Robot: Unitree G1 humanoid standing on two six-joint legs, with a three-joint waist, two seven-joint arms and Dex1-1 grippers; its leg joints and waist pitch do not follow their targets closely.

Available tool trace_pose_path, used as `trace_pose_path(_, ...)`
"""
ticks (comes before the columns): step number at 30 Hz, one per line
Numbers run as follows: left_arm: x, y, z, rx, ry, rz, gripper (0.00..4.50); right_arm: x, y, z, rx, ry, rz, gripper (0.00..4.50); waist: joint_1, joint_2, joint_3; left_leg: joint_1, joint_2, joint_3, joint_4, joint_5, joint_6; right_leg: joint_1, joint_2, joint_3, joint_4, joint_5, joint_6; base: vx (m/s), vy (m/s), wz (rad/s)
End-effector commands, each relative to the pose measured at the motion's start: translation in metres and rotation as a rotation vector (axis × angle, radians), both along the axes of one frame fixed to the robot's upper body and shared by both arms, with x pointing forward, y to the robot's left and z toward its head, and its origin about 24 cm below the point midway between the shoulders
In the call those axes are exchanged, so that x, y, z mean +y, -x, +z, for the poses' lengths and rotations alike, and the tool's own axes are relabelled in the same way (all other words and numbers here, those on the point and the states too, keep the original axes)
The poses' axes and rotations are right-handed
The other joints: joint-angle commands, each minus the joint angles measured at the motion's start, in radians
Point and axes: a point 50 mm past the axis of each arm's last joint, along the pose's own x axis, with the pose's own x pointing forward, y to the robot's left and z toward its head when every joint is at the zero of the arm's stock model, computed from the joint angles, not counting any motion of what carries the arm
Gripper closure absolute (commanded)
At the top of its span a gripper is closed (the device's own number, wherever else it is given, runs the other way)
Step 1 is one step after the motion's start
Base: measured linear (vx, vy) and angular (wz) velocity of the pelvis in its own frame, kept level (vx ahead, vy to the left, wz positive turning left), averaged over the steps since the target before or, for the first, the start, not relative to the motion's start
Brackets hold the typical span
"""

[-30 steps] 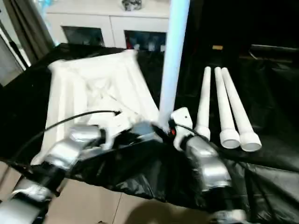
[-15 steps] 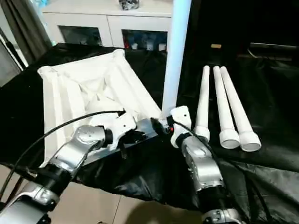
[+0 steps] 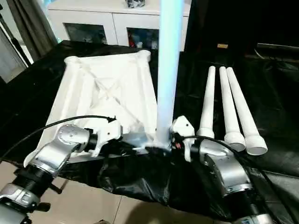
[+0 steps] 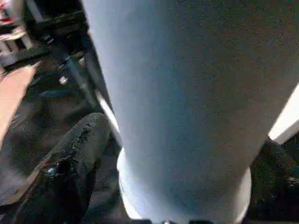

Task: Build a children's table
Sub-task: Rotate leg to tighten

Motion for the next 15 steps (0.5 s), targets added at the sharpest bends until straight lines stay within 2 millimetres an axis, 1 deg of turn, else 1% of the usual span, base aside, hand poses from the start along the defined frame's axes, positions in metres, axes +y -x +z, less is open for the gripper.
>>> trace_pose_path(1,0.004,0.003,-0.004,0.022,-0.036,-0.034,4.5,0.007,0.003,0.004,0.013,-0.002,0.089,0.95,0.002,-0.013,-0.051,-0.002,0.042,-0.004,-0.066,-0.1,0.087,0.05,-0.068,0.029,-0.06,0.005,-0.278,0.0,0.0,0.0)
trace_pose_path(2,0.008,0.003,-0.004,0.027,-0.047,-0.045,4.5,0.005,0.005,0.005,0.022,0.017,0.129,1.08,0.003,-0.014,-0.052,-0.002,0.041,-0.003,-0.064,-0.091,0.088,0.05,-0.067,0.029,-0.058,0.016,-0.28,0.0,0.0,0.0)
trace_pose_path(3,0.008,0.003,-0.004,0.027,-0.047,-0.045,4.5,0.005,0.005,0.005,0.022,0.017,0.129,1.25,0.004,-0.014,-0.052,-0.002,0.042,-0.003,-0.065,-0.088,0.09,0.05,-0.067,0.029,-0.058,0.02,-0.28,0.0,0.0,0.0)
trace_pose_path(5,0.011,0.001,-0.003,0.028,-0.057,-0.047,4.5,0.005,0.004,0.006,0.029,0.024,0.14,1.31,0.005,-0.015,-0.053,-0.003,0.041,-0.003,-0.063,-0.075,0.095,0.05,-0.068,0.029,-0.057,0.036,-0.282,0.0,0.0,0.0)
trace_pose_path(9,0.012,0.0,-0.003,0.027,-0.059,-0.043,4.5,0.006,0.003,0.005,0.033,0.024,0.147,1.67,0.005,-0.015,-0.053,-0.002,0.041,-0.002,-0.062,-0.076,0.092,0.049,-0.069,0.028,-0.057,0.026,-0.284,0.0,0.0,0.0)
trace_pose_path(13,0.011,-0.001,-0.003,0.028,-0.048,-0.034,4.5,0.009,0.005,0.002,0.045,0.009,0.142,1.74,0.006,-0.015,-0.054,-0.002,0.042,-0.002,-0.062,-0.072,0.089,0.049,-0.068,0.028,-0.056,0.03,-0.285,0.0,0.0,0.0)
trace_pose_path(15,0.005,-0.003,-0.004,0.013,-0.023,0.022,4.5,0.015,0.004,-0.004,0.041,-0.031,0.036,1.74,0.006,-0.014,-0.052,-0.001,0.042,-0.002,-0.063,-0.075,0.088,0.047,-0.069,0.028,-0.058,0.022,-0.285,0.0,0.0,0.0)
